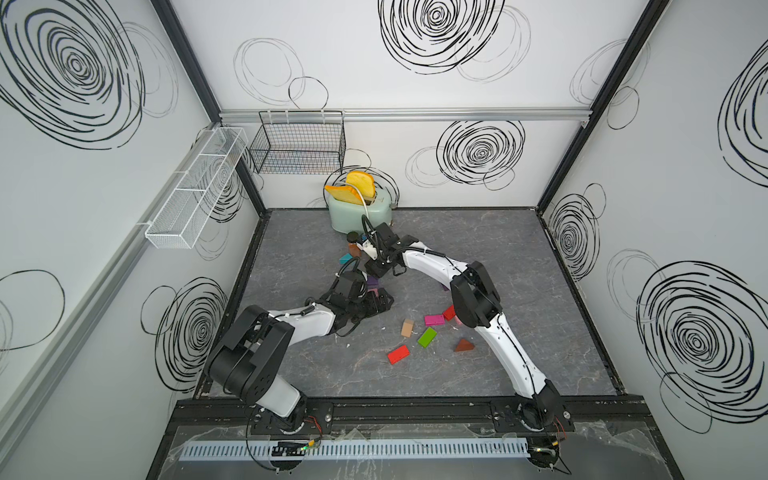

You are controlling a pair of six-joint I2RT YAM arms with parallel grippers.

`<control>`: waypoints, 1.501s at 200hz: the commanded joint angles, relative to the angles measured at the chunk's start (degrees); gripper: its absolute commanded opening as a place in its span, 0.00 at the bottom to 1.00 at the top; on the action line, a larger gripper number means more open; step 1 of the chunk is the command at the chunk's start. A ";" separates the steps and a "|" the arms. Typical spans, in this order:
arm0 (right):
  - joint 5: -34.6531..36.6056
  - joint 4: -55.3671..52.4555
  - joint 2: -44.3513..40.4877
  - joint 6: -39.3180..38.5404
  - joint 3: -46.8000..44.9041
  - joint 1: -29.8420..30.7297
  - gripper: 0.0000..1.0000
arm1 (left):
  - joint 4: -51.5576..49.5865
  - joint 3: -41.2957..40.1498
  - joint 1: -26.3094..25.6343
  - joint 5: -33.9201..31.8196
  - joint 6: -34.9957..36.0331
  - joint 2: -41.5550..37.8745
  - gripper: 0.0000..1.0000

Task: Assemble a piece of candy with building blocks
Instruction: Assemble the building block at the center of the board.

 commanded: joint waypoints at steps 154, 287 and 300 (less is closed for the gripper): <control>-3.70 -1.22 -5.30 -3.10 -10.27 0.96 0.52 | 0.01 1.54 2.16 -2.95 -0.02 1.84 0.99; -1.93 7.29 -18.82 3.97 -19.55 -2.39 0.68 | -9.03 -1.27 9.47 1.15 1.80 -14.53 0.98; -1.73 10.35 -22.62 5.57 -24.74 -2.89 0.71 | -9.50 -1.36 13.18 2.37 2.39 -15.94 0.98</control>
